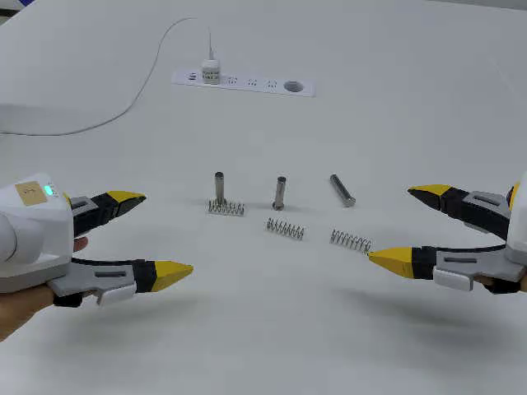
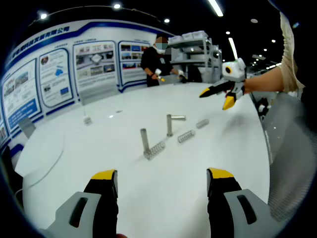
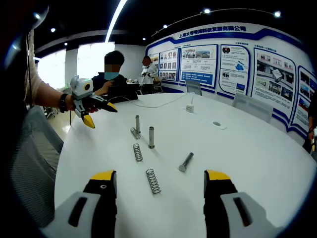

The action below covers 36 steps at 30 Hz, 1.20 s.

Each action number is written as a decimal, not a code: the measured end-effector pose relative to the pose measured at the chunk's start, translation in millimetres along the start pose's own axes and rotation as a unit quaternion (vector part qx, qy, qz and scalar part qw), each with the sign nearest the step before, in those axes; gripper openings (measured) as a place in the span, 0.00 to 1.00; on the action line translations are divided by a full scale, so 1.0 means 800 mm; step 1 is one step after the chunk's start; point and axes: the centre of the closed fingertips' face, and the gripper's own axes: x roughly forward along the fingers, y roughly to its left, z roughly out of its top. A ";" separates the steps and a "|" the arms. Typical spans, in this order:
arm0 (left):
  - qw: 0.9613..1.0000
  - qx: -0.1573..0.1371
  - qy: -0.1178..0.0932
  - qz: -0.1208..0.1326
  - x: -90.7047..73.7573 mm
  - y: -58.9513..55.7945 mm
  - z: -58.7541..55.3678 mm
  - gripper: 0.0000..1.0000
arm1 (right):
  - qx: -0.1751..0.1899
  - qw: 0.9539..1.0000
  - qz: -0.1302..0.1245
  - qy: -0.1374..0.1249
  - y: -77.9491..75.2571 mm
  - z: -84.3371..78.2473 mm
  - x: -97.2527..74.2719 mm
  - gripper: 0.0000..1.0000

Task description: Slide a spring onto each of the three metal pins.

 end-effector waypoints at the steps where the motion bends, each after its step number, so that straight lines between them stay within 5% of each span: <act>1: 1.000 -0.001 -0.001 0.000 0.000 0.000 0.000 0.74 | 0.000 1.000 -0.001 -0.001 0.000 0.001 0.000 0.73; 36: 1.000 -0.005 -0.009 -0.001 0.001 -0.002 0.006 0.74 | 0.015 0.999 -0.028 0.025 -0.035 0.019 0.022 0.61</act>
